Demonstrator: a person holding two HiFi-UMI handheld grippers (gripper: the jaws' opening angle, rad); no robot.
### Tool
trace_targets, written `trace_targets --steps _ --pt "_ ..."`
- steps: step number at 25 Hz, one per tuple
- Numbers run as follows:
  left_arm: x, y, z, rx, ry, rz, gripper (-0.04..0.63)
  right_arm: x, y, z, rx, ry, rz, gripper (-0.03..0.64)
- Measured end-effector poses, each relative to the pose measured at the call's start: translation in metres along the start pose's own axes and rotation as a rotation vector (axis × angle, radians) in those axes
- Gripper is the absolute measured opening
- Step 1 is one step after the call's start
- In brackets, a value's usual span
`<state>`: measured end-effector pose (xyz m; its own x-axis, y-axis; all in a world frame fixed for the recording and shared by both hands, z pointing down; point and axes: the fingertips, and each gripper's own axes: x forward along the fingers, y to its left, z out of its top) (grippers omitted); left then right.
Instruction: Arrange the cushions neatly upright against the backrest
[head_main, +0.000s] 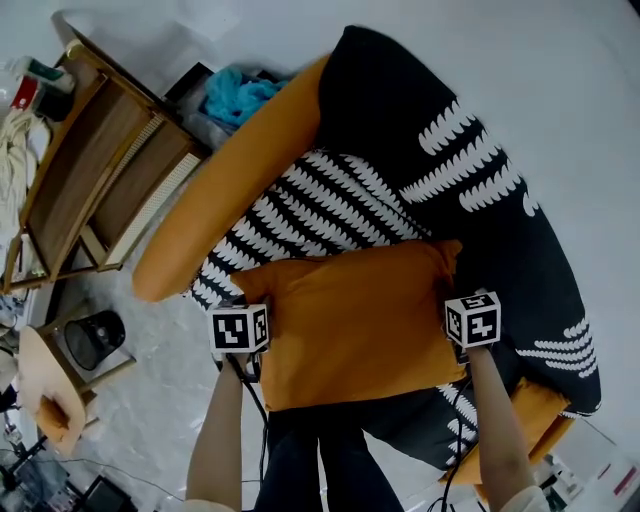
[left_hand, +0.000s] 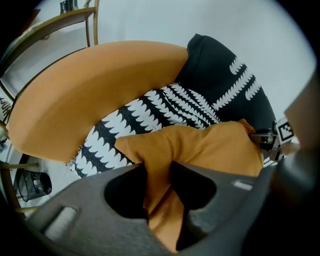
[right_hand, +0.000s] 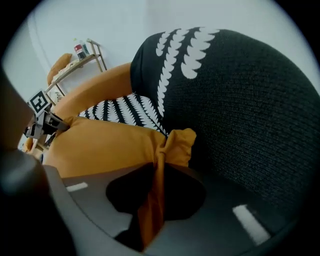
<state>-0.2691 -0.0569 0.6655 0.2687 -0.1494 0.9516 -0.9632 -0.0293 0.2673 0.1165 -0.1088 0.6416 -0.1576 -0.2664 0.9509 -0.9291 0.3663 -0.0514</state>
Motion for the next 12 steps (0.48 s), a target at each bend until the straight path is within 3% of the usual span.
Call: trace_targets --steps 12 --pt "-0.088 -0.031 -0.009 0.096 -0.102 0.070 0.114 -0.097 0.013 -0.006 0.098 -0.149 -0.036 0.029"
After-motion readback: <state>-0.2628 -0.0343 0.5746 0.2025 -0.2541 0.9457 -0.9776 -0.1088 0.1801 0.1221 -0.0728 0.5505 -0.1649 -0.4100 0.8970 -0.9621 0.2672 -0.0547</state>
